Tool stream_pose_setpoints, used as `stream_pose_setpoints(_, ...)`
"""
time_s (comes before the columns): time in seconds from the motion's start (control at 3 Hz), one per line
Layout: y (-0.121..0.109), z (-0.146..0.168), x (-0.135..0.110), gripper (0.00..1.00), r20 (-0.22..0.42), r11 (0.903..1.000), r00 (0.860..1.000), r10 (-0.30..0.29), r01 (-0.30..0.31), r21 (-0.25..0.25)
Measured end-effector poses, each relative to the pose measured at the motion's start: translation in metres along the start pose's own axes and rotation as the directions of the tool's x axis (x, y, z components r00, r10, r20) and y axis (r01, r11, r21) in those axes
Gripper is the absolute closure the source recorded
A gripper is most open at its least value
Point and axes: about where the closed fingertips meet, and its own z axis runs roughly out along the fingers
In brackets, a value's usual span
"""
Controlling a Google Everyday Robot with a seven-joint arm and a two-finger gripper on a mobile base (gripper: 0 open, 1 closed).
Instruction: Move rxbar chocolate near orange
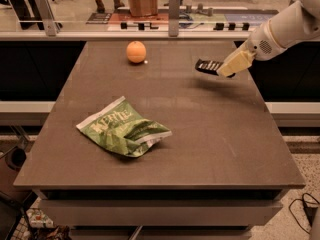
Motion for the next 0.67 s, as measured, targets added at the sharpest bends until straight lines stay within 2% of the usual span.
stream_pose_setpoints(0.33, -0.008, 0.000, -0.021, 1.00, 0.033, 0.9991, 0.999, 0.012, -0.013, 0.039)
stream_pose_setpoints(0.67, -0.020, 0.013, -0.040, 1.00, 0.045, 0.9964, 0.999, 0.020, -0.023, 0.082)
